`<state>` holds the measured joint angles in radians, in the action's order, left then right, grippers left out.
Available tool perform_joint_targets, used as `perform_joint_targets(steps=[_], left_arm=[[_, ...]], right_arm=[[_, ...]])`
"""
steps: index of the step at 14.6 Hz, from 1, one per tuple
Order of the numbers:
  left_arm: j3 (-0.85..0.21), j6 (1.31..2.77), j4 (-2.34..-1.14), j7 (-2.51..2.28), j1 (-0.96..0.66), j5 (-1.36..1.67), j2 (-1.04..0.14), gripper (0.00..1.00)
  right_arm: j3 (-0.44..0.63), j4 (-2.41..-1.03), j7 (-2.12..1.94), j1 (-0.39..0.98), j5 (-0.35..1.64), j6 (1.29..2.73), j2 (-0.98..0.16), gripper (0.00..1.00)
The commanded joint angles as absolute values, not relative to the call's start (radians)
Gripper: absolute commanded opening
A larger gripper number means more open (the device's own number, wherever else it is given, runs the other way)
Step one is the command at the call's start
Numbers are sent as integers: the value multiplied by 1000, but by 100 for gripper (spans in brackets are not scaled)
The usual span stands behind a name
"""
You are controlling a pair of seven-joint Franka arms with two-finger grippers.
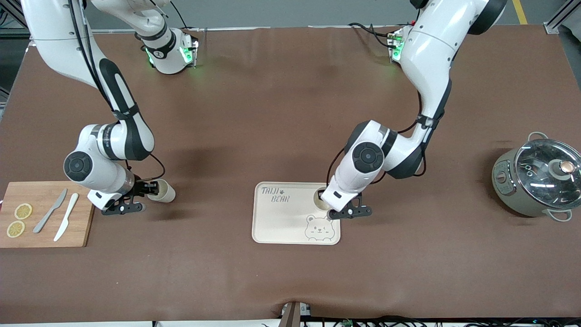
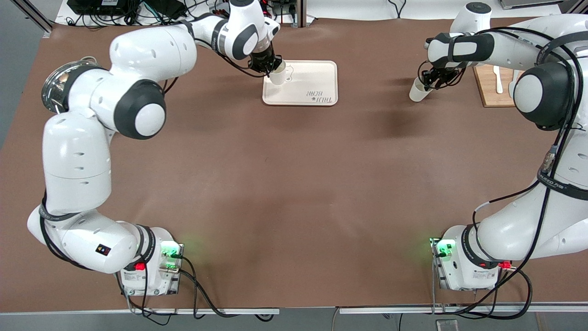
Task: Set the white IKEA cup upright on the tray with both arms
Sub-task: 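Carry the held cup with the left gripper onto the bear tray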
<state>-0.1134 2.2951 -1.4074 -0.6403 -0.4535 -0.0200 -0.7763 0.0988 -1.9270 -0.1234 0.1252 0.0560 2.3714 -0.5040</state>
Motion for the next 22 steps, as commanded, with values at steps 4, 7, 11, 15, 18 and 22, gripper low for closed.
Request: perform_joint_targets(steps=[4, 7, 11, 15, 18, 22], left_arm=[[-29, 2350, -1356, -675, -523, -43, -842, 0], [-28, 2358, -1356, -680, -528, -43, -851, 0], [-28, 2359, -1358, -704, -543, -43, -854, 0], [-28, 2359, -1358, -735, -563, -43, -861, 0], [-26, 2359, -1359, -735, -563, -44, -870, 0], [-23, 2359, -1362, -726, -563, -52, -870, 96]], right_arm=[[94, -1933, -129, 123, 61, 2381, -503, 21], [94, -1933, -129, 124, 61, 2379, -503, 10], [94, -1927, -126, 126, 61, 2370, -503, 0], [89, -1905, -118, 129, 63, 2320, -497, 0], [92, -1781, -117, 127, 148, 2116, -497, 0], [89, -1646, 30, 155, 195, 1927, -489, 0]])
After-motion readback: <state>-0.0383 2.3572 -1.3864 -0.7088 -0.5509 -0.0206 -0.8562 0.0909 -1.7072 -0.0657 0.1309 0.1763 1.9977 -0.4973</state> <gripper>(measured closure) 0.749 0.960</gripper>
